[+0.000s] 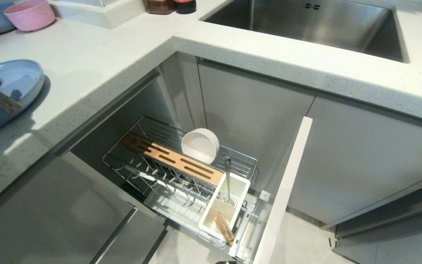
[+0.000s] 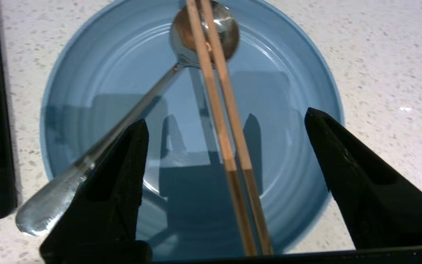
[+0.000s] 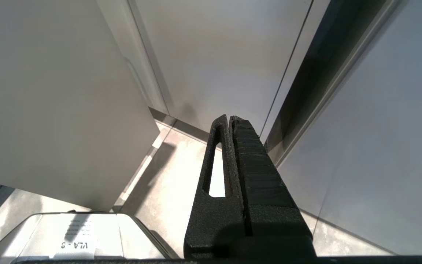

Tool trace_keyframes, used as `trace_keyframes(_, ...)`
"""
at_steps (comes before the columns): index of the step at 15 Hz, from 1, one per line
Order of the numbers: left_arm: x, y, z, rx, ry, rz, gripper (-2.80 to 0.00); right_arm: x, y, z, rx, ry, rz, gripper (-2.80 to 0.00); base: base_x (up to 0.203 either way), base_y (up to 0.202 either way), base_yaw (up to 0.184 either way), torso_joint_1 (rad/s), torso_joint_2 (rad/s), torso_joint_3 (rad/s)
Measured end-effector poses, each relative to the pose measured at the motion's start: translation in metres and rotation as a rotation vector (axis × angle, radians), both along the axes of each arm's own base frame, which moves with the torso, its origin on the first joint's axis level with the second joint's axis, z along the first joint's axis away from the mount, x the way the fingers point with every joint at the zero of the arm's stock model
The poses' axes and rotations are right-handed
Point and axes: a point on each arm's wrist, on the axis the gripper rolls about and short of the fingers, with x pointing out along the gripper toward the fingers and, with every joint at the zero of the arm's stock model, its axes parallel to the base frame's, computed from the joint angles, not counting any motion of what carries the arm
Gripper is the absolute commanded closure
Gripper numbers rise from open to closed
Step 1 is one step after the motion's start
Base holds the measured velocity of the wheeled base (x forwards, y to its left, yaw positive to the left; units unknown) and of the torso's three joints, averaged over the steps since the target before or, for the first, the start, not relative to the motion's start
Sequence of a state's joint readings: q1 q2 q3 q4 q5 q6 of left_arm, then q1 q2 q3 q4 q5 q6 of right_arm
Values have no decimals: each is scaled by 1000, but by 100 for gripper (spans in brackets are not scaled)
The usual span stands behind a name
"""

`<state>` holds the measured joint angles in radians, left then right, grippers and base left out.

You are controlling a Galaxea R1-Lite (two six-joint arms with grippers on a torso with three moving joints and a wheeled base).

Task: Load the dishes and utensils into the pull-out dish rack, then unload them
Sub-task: Pick up the chopsticks and place it in the cupboard

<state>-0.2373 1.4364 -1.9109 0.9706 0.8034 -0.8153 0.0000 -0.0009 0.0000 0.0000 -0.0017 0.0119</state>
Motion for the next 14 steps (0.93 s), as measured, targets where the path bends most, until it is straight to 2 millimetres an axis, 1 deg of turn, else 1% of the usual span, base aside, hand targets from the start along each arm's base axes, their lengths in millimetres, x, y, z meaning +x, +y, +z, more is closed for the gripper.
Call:
trace_keyframes(4,8,3,-7,-13,28,19,-280,0,0,0,0,0,0,0,0,0,0,0,0,0)
trace_keyframes(6,11,2,-9,-56,38,-36,-280,0,0,0,0,0,0,0,0,0,0,0,0,0)
trace_keyframes(9,14,5,-10,-98,43,-67,-280,0,0,0,0,0,0,0,0,0,0,0,0,0)
trace_keyframes(14,18,8,-13,-103,58,-54,-280,0,0,0,0,0,0,0,0,0,0,0,0,0)
